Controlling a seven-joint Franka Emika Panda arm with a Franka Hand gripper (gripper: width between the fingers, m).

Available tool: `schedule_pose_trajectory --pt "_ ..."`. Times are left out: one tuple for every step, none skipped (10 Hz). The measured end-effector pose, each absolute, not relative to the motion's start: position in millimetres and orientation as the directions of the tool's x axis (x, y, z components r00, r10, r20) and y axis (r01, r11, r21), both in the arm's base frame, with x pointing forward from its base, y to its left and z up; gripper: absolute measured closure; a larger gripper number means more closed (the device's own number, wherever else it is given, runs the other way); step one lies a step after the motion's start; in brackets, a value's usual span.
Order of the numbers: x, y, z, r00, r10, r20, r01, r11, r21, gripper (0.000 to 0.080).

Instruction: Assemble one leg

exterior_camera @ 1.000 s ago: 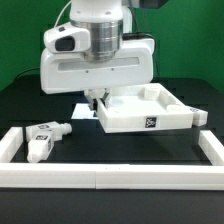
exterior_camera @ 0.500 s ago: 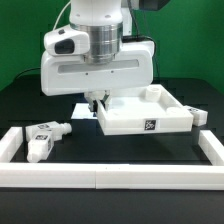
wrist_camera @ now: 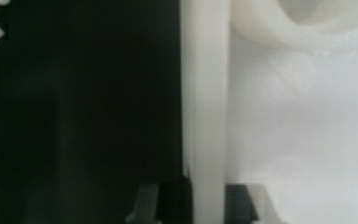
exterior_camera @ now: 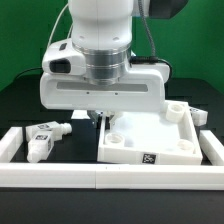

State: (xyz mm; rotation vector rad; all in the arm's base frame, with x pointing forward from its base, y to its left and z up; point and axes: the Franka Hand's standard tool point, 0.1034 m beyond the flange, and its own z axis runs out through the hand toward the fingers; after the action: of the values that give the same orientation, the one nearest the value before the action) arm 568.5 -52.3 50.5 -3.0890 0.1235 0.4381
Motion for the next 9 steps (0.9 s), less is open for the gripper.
schedule_pose_trajectory --pt "568.3 -52.2 50.1 0.957 -0.075 -0.279 -0.081 -0.997 -0.008 0.075" --pt "568.0 -52.0 49.7 0.957 -0.075 -0.28 -0.081 -0.997 -0.008 0.075" --pt "567.8 -53.2 45.6 0.956 -0.07 -0.284 -0.077 -0.997 -0.012 0.075" --pt "570.4 -55.1 34.7 0.953 -0.071 -0.293 -0.08 -0.997 -0.016 0.075" --pt "578.1 -51.0 28.5 0.955 -0.064 -0.289 -0.072 -0.997 -0.018 0.075" --pt "582.2 -45.2 23.7 0.956 -0.055 -0.288 -0.064 -0.998 -0.022 0.075" --pt "582.1 -40.6 18.5 0.955 -0.052 -0.294 -0.062 -0.998 -0.027 0.075" --pt "582.1 -38.1 13.2 0.955 -0.051 -0.292 -0.063 -0.998 -0.03 0.075" --pt "582.5 -34.2 8.9 0.958 -0.047 -0.282 -0.059 -0.998 -0.033 0.075"
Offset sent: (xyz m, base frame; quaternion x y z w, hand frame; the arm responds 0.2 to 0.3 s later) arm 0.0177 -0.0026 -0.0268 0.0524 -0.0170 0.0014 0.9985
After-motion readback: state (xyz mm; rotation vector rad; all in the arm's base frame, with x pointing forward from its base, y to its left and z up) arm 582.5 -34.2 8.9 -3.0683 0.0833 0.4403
